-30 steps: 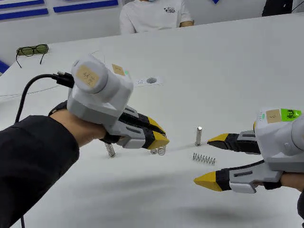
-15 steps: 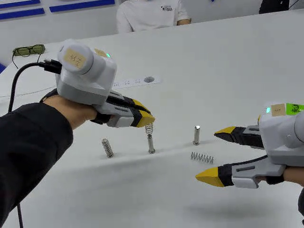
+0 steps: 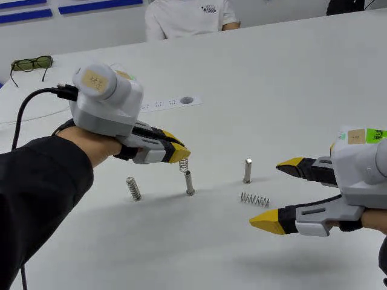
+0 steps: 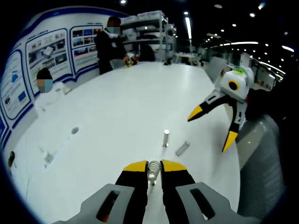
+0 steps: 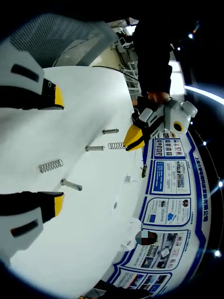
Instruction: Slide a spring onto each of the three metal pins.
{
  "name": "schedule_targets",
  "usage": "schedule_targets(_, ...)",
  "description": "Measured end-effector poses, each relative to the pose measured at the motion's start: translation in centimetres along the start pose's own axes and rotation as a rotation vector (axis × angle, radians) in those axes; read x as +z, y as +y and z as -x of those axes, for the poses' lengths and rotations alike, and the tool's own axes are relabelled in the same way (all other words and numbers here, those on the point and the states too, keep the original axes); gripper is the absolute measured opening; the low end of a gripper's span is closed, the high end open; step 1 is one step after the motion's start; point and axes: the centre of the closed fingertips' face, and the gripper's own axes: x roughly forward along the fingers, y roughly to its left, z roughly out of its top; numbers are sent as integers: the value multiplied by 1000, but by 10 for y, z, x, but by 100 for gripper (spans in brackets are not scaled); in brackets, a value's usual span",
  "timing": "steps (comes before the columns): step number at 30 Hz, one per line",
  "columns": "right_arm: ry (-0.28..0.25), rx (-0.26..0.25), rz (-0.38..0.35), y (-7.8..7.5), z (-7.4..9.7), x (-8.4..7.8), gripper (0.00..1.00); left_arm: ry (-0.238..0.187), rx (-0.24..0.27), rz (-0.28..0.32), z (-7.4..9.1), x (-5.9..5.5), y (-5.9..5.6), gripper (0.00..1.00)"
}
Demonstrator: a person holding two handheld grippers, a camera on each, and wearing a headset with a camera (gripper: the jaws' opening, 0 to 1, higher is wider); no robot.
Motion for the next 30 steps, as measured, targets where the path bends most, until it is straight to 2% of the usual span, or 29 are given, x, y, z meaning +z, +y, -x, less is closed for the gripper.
schedule_targets(30, 20, 9, -5, -2, -2, -8, 72, 2, -10, 29, -13, -9, 1, 9)
